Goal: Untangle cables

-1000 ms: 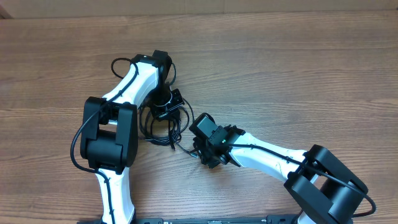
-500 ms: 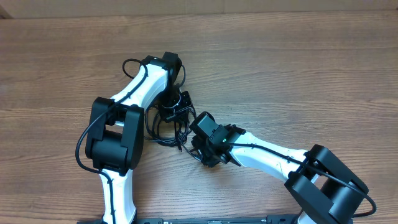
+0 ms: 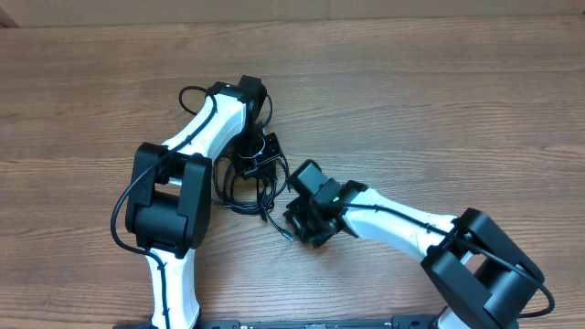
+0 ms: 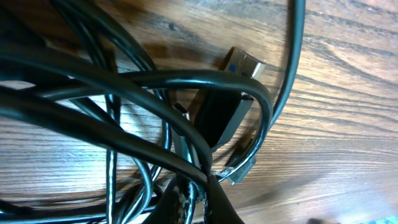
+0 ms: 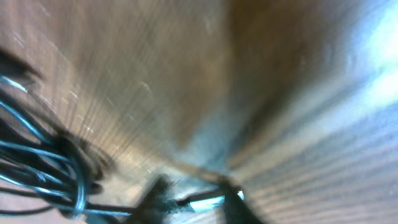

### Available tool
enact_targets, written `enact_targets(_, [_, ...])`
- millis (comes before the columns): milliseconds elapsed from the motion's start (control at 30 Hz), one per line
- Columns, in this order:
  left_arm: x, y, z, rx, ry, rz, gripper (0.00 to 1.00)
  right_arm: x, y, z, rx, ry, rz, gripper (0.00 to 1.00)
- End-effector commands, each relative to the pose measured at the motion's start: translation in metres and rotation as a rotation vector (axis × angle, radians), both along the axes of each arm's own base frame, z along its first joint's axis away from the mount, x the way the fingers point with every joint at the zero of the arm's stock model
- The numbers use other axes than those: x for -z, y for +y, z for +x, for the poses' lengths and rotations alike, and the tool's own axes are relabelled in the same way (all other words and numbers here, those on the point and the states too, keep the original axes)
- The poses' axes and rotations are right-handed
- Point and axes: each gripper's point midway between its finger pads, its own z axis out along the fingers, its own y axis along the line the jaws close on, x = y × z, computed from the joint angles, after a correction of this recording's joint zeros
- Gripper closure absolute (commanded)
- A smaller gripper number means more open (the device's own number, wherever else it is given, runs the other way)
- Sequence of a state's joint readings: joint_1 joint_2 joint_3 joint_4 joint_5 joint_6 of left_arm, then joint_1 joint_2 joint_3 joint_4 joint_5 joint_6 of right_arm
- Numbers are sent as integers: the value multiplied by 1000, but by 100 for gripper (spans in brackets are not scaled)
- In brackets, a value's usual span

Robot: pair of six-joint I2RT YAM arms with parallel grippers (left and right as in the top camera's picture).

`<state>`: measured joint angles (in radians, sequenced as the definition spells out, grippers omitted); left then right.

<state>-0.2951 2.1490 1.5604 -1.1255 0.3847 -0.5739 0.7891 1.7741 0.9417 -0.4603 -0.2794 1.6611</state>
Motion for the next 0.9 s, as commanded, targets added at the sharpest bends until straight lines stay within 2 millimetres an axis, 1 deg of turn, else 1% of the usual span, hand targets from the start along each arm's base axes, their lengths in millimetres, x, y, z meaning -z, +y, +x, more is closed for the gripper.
enact_targets(0, [4,2,5,14,-18,31,95,-18,-9,29,-293,-199,51,96])
enact_targets(67, [4,2,6,23,-22,30,96,-31,-18,47,-434,-312,80,95])
enact_targets(100, [4,2,6,23,-22,30,96,-36,-20,50,-495,-349,109,91])
enact_targets(133, [4,2,5,16,-18,30,96,-51,-20,51,-619,-412,233,90])
enact_targets(167, [3,1,5,4,-11,29,96,-57,-19,51,-653,-435,279,90])
enact_targets(200, [1,-1,1,-46,24,21,96,-66,-20,53,-707,-483,344,81])
enact_targets(233, [0,-3,-1,-82,49,13,96,-69,-23,53,-725,-499,363,77])
enact_targets(300, [-4,-9,-2,-171,99,-22,96,-73,-28,53,-806,-558,395,64])
enact_targets(333, [-7,-14,-1,-273,143,-30,96,-72,-32,48,-895,-599,403,56])
enact_targets(400, [-10,-20,-1,-402,207,-29,96,-67,-37,39,-993,-617,388,54])
enact_targets(467, [-12,-26,2,-454,230,-55,96,-59,-44,29,-1076,-601,345,54])
enact_targets(533, [-15,-33,7,-463,228,-97,96,-52,-50,19,-1166,-589,304,54])
enact_targets(600, [-14,-35,13,-460,200,-114,96,-45,-57,13,-1252,-565,232,53])
enact_targets(667, [-11,-31,18,-458,168,-92,96,-42,-63,10,-1368,-557,149,51])
enact_targets(733, [-6,-23,20,-451,138,-46,96,-36,-68,12,-1471,-557,42,50])
enact_targets(800, [-3,-17,21,-411,102,-19,96,-34,-59,11,-1521,-585,0,51])
enact_targets(867, [-2,-17,21,-359,80,-27,96,-31,-51,9,-1571,-610,-45,50])
